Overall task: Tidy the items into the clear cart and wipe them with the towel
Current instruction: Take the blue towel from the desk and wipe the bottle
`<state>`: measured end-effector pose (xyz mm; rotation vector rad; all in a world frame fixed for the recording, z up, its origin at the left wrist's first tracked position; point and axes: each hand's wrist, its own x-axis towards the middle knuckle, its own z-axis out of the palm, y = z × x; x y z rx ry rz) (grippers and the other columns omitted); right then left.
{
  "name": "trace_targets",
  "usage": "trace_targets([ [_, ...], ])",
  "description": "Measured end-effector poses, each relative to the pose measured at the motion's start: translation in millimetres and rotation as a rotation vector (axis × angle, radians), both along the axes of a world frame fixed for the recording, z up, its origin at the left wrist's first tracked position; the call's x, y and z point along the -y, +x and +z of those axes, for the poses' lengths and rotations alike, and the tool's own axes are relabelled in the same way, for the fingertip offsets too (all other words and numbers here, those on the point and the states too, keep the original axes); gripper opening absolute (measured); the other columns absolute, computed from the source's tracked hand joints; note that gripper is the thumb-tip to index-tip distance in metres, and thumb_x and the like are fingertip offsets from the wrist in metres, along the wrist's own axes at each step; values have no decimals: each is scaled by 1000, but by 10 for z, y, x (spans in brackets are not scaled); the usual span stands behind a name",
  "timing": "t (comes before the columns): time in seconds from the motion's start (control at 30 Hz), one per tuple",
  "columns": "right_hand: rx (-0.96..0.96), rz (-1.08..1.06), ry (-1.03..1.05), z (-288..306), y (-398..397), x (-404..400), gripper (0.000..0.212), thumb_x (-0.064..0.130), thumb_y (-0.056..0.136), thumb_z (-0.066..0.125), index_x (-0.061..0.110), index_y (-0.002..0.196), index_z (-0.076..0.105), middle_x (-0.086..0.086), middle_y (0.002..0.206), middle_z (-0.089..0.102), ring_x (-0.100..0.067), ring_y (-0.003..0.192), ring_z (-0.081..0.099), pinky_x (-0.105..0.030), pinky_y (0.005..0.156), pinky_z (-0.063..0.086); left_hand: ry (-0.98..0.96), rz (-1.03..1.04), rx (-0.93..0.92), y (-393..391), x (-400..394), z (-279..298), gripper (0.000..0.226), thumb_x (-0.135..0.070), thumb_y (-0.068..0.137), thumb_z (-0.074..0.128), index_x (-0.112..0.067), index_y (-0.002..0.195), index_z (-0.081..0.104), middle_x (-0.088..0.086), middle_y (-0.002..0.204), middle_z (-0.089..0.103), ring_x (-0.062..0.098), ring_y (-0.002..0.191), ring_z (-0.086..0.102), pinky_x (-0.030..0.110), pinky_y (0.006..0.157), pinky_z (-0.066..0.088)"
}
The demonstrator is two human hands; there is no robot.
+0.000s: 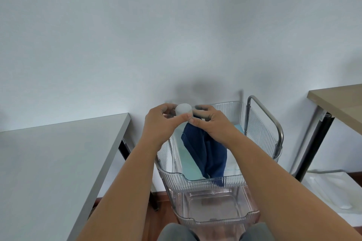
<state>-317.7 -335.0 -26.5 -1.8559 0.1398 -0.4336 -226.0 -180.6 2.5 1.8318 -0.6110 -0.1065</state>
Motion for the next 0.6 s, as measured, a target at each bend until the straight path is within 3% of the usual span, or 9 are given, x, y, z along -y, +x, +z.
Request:
trace_targets([
  [0.1,-18,12,-4,-17,1,4,32,42,90,62,44,122,64,10,137,43,-6,127,42,-26,105,33,15,-43,-11,-13,-13,17,42,-58,53,83,-41,91,74,-17,89,75,12,94,70,40,92,56],
  [0.2,8,-10,218,-148,-58,-63,37,31,96,55,34,133,56,10,135,50,-5,124,48,-26,105,39,16,-52,0,-27,-26,17,45,-59,54,82,-45,95,72,-17,92,74,9,96,69,39,93,55],
  [0.3,48,-90,358,-264,-115,-149,32,20,95,57,38,122,59,-4,114,64,-17,110,61,-25,90,51,-25,-41,12,-43,-36,0,53,-55,58,83,-46,106,63,-12,93,72,10,97,68,32,86,53],
  [0.37,72,-127,345,-287,-121,-189,29,22,94,60,40,116,61,-1,112,65,-17,107,61,-22,84,52,-27,-58,66,-66,-50,-30,44,-46,69,82,-48,106,59,-12,94,71,9,99,67,24,82,50],
  [0.47,111,-131,194,-290,-117,-189,34,28,90,66,39,121,60,9,118,62,-9,107,59,-24,90,51,-27,-92,154,-119,-94,-121,32,-31,85,76,-43,112,64,-14,103,68,1,104,63,17,93,50],
  [0.53,128,-124,115,-280,-109,-164,37,28,89,66,36,125,59,15,120,61,-1,107,57,-25,94,50,44,-106,228,-148,-135,-165,39,-29,89,71,-48,120,57,-19,112,64,-10,109,56,9,92,41],
  [0.6,123,-108,75,-276,-101,-144,41,29,89,65,34,129,57,17,123,60,2,108,56,-25,95,50,140,-131,279,-158,-163,-171,46,-33,93,65,-62,122,45,-26,119,57,-15,116,47,12,92,36],
])
